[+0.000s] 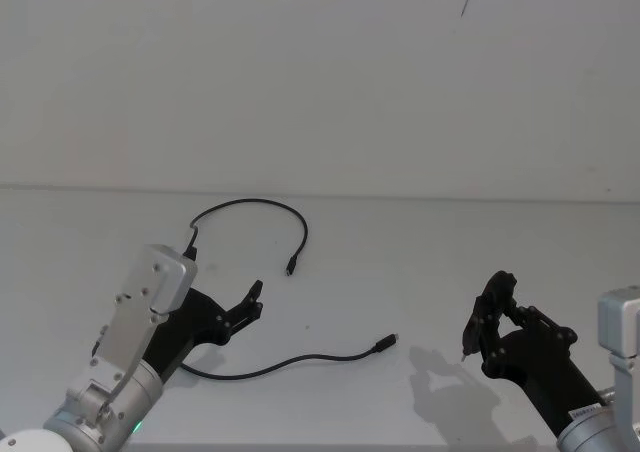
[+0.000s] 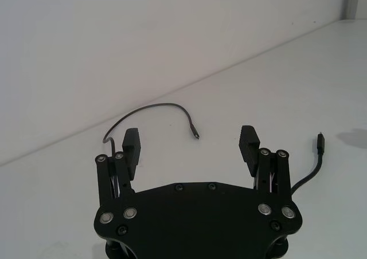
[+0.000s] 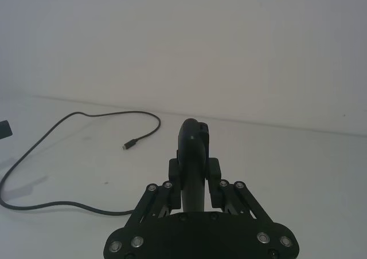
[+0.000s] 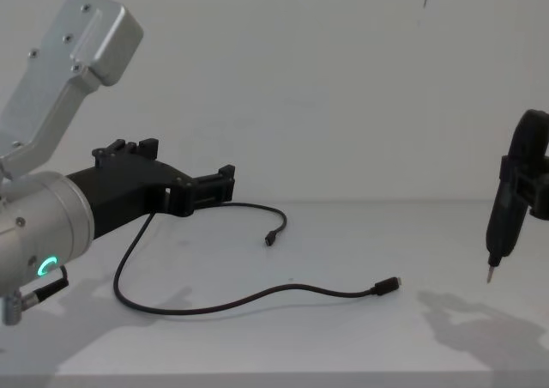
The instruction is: Pick up the data cable with the one hand.
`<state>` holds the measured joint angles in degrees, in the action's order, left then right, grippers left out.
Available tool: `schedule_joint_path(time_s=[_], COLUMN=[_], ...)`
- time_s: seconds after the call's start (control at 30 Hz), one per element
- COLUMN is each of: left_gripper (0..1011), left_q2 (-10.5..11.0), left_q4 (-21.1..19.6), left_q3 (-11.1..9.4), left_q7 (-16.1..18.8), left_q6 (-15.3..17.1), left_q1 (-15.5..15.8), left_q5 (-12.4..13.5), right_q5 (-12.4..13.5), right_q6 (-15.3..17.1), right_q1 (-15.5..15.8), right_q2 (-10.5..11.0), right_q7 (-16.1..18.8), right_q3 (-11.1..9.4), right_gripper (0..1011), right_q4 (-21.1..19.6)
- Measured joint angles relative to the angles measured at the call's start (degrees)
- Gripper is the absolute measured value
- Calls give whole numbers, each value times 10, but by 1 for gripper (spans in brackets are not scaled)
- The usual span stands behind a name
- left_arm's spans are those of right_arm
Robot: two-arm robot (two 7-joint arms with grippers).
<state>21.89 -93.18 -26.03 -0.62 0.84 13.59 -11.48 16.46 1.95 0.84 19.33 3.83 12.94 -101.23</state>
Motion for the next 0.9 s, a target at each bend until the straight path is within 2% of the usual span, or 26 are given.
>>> schedule_joint_path(time_s=[0.9], left_gripper=[1001], left_q2=[0], left_q4=[0], left_q3=[0], left_q7=[-1], left_q6=[-1], left_q1=[0], left_q5=[0], right_q5=[0], right_q6=[0], right_q1=[0], right_q2=[0], right_q7=[0], right_q3=[0], right_gripper=[269], right_q4=[0])
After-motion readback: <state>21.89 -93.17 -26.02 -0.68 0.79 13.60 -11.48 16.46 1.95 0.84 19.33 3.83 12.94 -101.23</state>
